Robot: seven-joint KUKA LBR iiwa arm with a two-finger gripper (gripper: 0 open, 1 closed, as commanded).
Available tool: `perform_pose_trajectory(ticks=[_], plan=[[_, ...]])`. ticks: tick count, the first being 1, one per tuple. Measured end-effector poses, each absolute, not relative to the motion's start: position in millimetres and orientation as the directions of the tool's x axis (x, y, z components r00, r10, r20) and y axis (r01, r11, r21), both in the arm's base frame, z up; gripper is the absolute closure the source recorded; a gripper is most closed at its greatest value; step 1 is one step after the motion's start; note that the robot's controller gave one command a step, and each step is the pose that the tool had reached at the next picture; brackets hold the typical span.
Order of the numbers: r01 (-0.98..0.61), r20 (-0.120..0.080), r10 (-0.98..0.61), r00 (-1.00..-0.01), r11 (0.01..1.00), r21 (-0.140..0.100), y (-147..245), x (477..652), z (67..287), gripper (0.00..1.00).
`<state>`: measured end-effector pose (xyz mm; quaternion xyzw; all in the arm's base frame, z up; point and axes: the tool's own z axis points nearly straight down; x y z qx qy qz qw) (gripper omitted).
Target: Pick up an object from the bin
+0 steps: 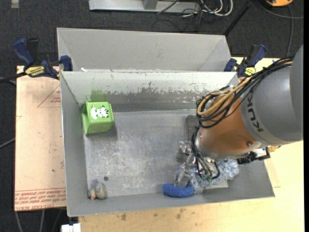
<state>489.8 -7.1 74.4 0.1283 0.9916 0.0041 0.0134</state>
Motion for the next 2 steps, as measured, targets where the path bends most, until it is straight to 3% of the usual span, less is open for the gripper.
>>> perform_pose_trajectory(ticks=[1, 2], plan=[[0.243, -0.029, 0.243, -0.970, 0.970, 0.011, -23, 488.6, 75, 0.00], [0.308, -0.001, 0.308, -0.951, 0.951, 0.001, -78, 492.5, 77, 1.00]])
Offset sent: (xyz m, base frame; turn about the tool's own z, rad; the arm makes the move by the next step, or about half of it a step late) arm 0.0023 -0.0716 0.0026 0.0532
